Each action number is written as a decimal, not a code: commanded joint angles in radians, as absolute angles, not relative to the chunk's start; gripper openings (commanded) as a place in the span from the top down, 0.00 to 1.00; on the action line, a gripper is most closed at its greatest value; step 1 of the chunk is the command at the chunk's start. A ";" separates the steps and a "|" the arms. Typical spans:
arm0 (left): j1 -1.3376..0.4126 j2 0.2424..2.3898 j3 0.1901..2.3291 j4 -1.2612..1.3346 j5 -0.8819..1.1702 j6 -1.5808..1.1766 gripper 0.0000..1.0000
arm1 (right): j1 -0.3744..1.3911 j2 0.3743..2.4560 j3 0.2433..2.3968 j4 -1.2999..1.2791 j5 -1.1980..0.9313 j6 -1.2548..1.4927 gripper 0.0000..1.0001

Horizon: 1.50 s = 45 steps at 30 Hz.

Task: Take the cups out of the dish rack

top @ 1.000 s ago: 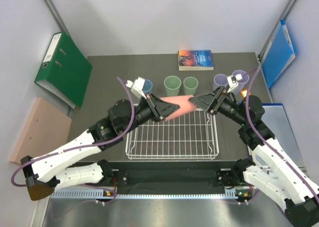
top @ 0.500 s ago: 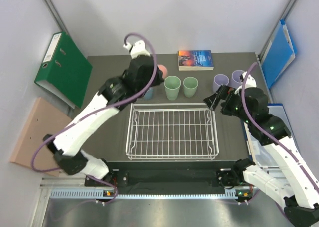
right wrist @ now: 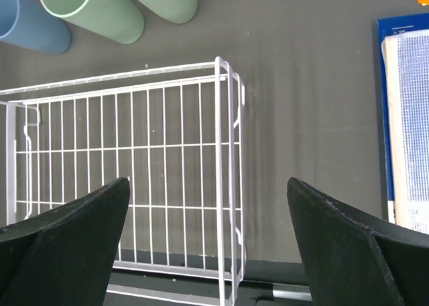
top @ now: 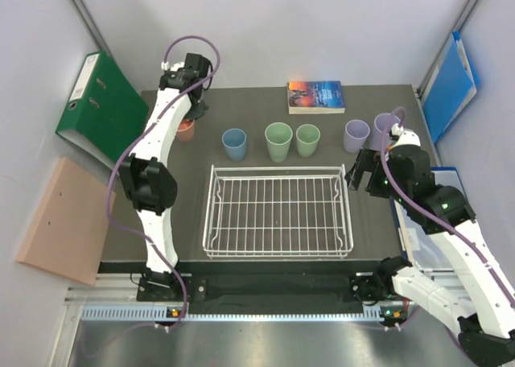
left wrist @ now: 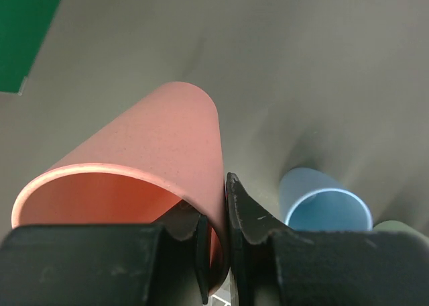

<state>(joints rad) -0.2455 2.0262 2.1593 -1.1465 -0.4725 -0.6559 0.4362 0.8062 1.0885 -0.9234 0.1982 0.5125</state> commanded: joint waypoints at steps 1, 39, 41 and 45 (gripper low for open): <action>-0.242 2.080 2.273 -1.180 -0.336 -0.620 1.00 | 0.437 0.811 1.121 -0.942 0.235 0.491 0.00; -0.242 2.157 2.014 -1.031 -0.164 -0.649 0.75 | 0.437 0.897 1.074 -0.877 0.222 0.468 0.00; -0.242 2.149 2.020 -1.034 -0.175 -0.647 0.65 | 0.437 0.900 1.069 -0.873 0.221 0.466 0.00; -0.242 2.148 2.063 -1.060 -0.187 -0.649 0.43 | 0.437 0.902 1.066 -0.862 0.213 0.456 0.01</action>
<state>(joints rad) -0.2447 2.1693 2.0178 -1.0470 -0.1555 -0.6495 0.4362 0.9012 1.0653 -0.9054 0.2176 0.4793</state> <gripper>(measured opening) 0.488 0.995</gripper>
